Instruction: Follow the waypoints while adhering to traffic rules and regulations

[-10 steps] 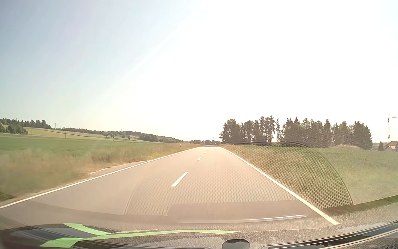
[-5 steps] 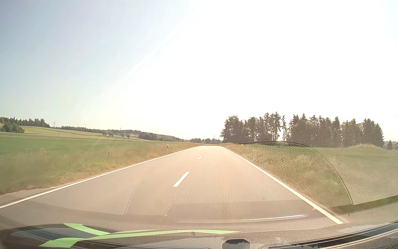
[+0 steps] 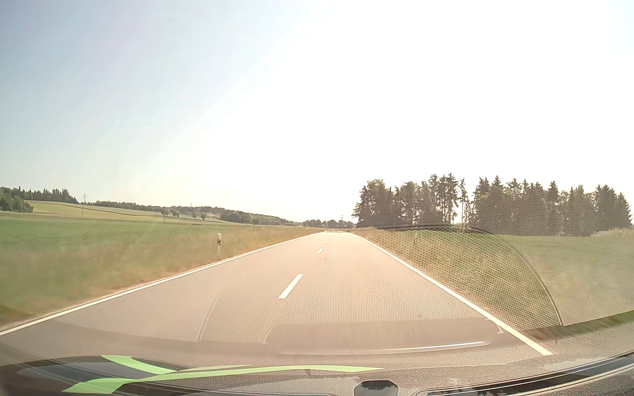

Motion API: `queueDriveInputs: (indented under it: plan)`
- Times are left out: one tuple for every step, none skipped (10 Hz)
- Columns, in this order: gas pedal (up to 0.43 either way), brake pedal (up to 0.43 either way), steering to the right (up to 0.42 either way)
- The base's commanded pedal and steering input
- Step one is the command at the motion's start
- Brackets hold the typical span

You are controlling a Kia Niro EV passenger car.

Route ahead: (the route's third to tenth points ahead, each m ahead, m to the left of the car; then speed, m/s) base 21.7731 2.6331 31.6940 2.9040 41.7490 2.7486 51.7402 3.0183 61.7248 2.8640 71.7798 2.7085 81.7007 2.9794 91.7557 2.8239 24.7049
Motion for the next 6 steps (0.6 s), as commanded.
queueDriveInputs:
  plan:
    - [0.228,0.0,-0.003]
    - [0.228,0.0,-0.003]
    - [0.228,0.0,-0.003]
    - [0.228,0.0,-0.002]
    - [0.22,0.0,-0.002]
    - [0.209,0.0,-0.002]
